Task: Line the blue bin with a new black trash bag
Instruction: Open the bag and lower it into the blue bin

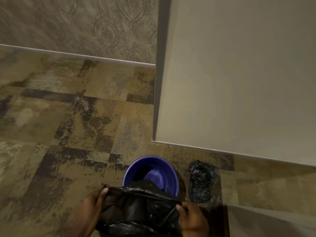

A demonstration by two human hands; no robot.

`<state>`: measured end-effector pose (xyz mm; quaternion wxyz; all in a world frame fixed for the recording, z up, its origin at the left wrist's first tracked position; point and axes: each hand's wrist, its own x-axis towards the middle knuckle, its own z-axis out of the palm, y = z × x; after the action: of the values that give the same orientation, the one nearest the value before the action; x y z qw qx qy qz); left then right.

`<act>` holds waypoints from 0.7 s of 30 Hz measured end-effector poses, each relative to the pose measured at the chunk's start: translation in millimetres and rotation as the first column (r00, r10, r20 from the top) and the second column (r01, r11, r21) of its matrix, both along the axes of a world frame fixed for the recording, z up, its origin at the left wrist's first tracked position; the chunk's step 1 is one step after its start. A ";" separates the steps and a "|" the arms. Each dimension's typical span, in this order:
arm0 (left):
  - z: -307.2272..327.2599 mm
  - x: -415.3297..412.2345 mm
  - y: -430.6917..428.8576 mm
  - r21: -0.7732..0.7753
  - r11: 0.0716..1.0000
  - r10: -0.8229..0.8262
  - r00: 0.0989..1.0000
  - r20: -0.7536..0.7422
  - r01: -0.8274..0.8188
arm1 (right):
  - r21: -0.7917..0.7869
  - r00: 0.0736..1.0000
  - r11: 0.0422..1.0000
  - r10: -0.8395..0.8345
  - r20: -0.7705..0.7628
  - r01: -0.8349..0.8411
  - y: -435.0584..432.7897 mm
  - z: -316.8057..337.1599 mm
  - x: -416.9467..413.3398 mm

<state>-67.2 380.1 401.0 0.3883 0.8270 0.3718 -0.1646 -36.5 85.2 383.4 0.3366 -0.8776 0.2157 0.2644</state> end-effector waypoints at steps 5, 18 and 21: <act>-48.6 22.4 5.6 0.038 0.953 -0.294 0.947 -0.130 0.301 | 0.111 0.990 0.987 -0.103 -0.096 0.114 13.7 -25.7 21.8; -169.3 125.3 -19.8 0.203 0.922 -0.342 0.939 0.024 0.331 | 0.126 0.981 0.992 -0.041 0.189 0.017 10.6 -153.4 132.5; -194.7 137.9 -17.7 0.256 0.907 -0.346 0.938 0.004 0.334 | 0.049 0.964 0.963 0.264 0.028 -0.265 4.4 -178.5 151.0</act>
<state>70.7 362.4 206.3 0.2549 0.9254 0.2301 -0.1606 114.4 89.6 204.9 0.3236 -0.8922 0.0860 0.3030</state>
